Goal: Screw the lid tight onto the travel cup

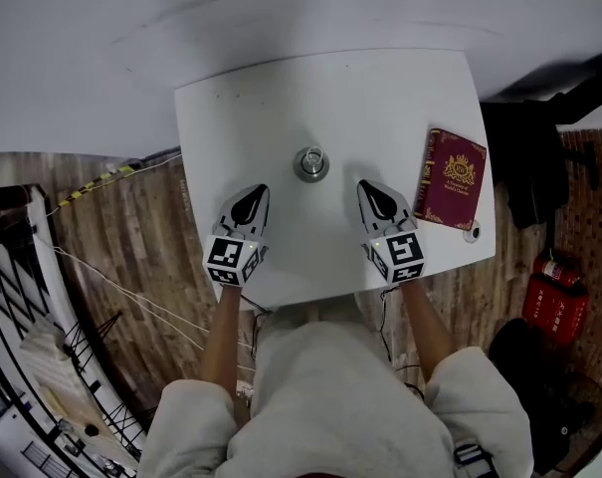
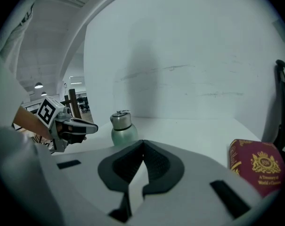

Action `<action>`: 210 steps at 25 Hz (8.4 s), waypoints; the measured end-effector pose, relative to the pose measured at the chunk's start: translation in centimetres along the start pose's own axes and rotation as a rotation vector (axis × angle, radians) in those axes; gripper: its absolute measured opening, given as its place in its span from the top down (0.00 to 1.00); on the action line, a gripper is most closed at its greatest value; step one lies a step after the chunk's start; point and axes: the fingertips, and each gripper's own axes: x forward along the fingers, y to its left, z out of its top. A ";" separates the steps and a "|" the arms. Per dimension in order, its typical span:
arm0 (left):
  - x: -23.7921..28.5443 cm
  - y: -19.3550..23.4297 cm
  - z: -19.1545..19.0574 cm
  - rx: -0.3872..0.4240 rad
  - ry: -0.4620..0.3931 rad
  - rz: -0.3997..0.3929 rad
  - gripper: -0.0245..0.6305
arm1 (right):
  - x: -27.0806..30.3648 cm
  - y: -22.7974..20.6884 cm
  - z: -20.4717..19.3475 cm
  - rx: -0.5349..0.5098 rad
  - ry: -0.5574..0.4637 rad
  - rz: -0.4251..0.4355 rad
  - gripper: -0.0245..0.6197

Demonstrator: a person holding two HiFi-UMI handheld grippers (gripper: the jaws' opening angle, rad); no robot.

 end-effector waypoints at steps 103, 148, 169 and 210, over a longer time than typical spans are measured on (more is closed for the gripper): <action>9.6 -6.2 1.2 0.209 -0.123 -0.417 0.44 | 9.4 8.3 6.3 -0.261 -0.145 0.480 0.40; 9.6 -6.2 1.3 0.207 -0.137 -0.417 0.44 | 9.1 7.0 7.1 -0.114 -0.268 0.142 0.56; 9.7 -6.2 1.4 0.216 -0.159 -0.424 0.44 | 8.7 8.7 6.4 -0.332 -0.126 0.590 0.44; 9.6 -6.2 1.3 0.223 -0.139 -0.418 0.44 | 9.2 7.3 6.8 -0.149 -0.258 0.204 0.56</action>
